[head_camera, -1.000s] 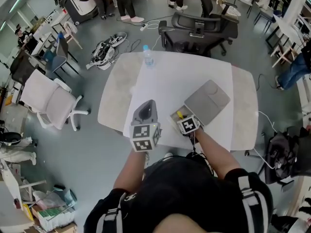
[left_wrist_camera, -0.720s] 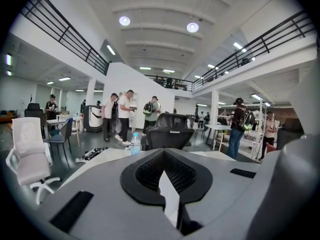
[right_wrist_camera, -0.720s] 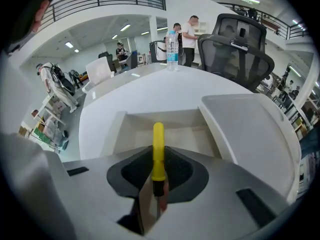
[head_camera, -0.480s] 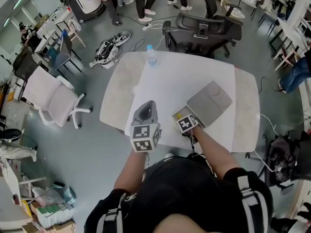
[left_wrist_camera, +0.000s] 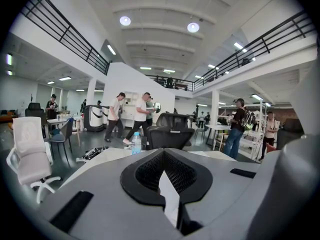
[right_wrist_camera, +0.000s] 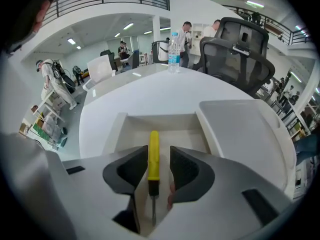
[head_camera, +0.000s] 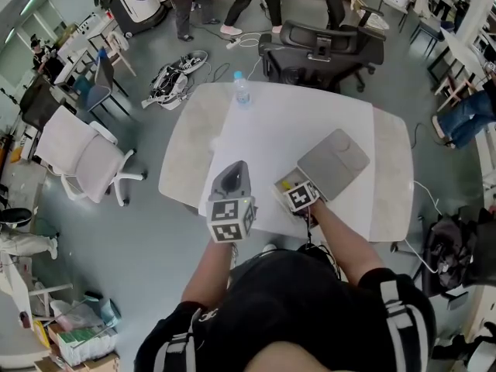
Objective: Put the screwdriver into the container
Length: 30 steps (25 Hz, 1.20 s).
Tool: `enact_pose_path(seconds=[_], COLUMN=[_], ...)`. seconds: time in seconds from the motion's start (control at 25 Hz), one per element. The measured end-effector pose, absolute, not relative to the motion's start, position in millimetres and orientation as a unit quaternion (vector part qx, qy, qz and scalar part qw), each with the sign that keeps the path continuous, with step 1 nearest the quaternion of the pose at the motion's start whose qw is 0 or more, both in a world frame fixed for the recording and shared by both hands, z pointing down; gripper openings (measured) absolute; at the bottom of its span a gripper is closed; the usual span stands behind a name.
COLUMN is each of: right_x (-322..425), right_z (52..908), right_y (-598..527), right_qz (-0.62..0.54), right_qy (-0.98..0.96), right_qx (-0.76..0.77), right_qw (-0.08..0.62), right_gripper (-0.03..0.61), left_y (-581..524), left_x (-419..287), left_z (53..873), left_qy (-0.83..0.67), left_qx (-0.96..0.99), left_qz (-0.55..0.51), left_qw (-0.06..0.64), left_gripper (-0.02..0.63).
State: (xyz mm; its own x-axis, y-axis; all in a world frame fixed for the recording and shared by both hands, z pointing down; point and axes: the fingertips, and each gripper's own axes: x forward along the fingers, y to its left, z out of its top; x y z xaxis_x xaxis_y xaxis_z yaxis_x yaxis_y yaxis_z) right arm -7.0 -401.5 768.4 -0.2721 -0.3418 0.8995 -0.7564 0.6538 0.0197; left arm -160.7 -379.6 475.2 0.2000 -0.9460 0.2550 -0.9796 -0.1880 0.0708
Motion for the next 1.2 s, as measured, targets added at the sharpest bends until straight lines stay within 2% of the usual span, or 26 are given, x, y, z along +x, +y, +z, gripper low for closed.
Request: enact_pose_path(seconds=[0.24,0.44,0.68,0.96,1.2], right_x=[-23,-13,12,39,69], right_z=[722,636,544,458,425], right_y=[-407,-431,-434,-413,-397], right_qz=[0.194,0.136,0.092,0.032,-0.015], right_qy=[-0.824,-0.849,-0.851,-0.841,-0.806], right_qx=[0.359,0.436,0.502,0.540,0.591], right_qw=[0.394,0.263,0.123,0.010,-0.026], right_gripper=[0.108,0.050,0.019,0.012,0.011], left_y=[-381,-383,-385,-386,-384], left_x=[-156,-144,-126,-108,-93], left_z=[472,466,462,458,458], left_qy=[-0.622,-0.606,-0.585,-0.561,-0.545], left_qx=[0.774,0.787,0.803,0.821,0.832], left_qz=[0.068,0.065,0.064,0.061,0.061], left_qw=[0.102,0.097,0.090,0.082,0.082], left_gripper=[0.003,0.003,0.003,0.003,0.003])
